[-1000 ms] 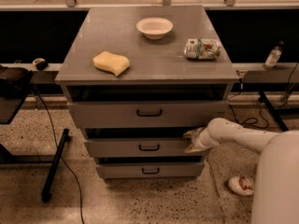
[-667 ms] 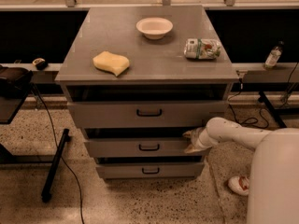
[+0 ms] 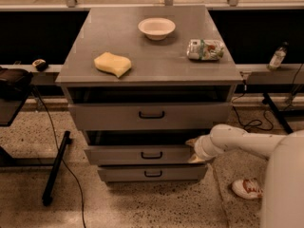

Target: Open middle drawer

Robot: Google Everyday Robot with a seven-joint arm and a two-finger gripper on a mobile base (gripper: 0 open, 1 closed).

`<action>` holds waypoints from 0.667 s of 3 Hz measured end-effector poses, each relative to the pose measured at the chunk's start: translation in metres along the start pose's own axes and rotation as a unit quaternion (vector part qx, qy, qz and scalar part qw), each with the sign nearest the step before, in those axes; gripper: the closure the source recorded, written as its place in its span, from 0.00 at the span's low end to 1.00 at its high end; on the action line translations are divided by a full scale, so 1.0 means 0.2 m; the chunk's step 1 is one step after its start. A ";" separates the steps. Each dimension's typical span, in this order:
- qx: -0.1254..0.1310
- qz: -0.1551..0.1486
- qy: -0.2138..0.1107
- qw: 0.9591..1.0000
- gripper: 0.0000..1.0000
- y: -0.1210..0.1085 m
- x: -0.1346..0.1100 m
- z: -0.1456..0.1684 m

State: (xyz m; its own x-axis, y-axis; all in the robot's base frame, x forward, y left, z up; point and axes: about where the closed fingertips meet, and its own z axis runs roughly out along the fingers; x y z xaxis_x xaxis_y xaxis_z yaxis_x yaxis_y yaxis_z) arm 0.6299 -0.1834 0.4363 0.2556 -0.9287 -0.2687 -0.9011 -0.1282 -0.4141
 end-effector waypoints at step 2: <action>-0.064 0.020 -0.025 0.997 0.56 0.34 -0.11 -0.13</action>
Offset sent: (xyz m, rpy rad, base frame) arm -0.1201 0.0006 0.0053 0.0491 0.2170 0.0204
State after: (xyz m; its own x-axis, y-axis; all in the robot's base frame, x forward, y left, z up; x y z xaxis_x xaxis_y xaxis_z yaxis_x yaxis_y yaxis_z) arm 0.5534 -0.1801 0.4359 0.2329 -0.9159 -0.3269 -0.9473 -0.1376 -0.2894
